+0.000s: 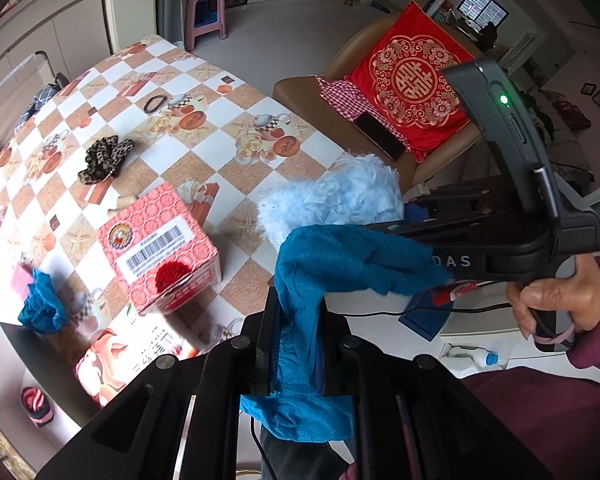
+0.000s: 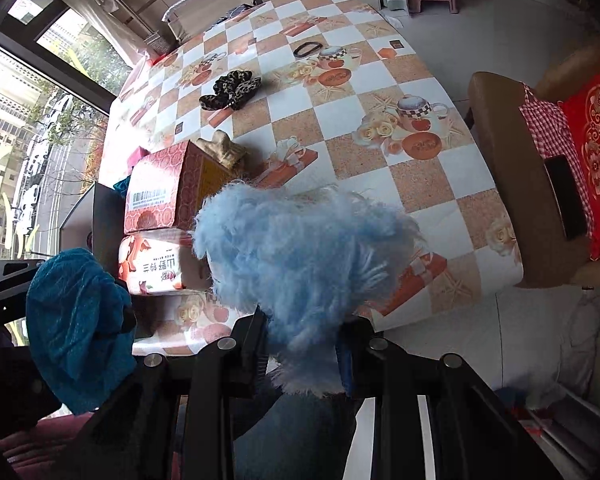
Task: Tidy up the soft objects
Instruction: 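Lift the blue glove with the left tool while the right tool carries the boa toward the box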
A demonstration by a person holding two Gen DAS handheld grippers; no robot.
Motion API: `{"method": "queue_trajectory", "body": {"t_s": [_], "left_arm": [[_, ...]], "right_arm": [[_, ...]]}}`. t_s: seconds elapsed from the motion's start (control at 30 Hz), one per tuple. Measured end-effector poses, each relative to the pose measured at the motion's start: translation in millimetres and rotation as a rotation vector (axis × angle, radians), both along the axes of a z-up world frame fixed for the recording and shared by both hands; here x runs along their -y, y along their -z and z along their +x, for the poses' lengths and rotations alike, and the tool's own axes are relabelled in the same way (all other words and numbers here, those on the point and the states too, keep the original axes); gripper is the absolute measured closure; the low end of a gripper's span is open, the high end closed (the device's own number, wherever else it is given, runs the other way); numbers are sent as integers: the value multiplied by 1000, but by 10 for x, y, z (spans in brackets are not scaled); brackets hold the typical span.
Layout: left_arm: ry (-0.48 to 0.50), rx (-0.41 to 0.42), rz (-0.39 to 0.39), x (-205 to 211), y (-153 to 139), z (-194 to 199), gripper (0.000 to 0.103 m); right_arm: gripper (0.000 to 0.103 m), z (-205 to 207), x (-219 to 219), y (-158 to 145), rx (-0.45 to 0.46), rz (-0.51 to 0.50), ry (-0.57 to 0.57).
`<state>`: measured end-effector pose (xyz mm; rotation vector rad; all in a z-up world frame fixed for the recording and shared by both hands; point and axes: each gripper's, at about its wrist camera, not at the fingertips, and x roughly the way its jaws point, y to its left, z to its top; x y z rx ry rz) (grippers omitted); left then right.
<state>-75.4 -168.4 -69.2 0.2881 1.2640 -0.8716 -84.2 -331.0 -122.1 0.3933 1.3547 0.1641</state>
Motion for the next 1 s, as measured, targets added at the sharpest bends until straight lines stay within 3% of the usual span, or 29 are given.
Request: {"method": "queue_trajectory", "body": {"t_s": [0.5,1.0], "left_arm": [[-172,-2,0,-742,-19,-61,88],[-577,3,-14,-1790,12,-16,89]], "right_arm": [[73,-288,-465,-24,-20,29,-172],[73,40,-1506,-342,42,57,-529]]}}
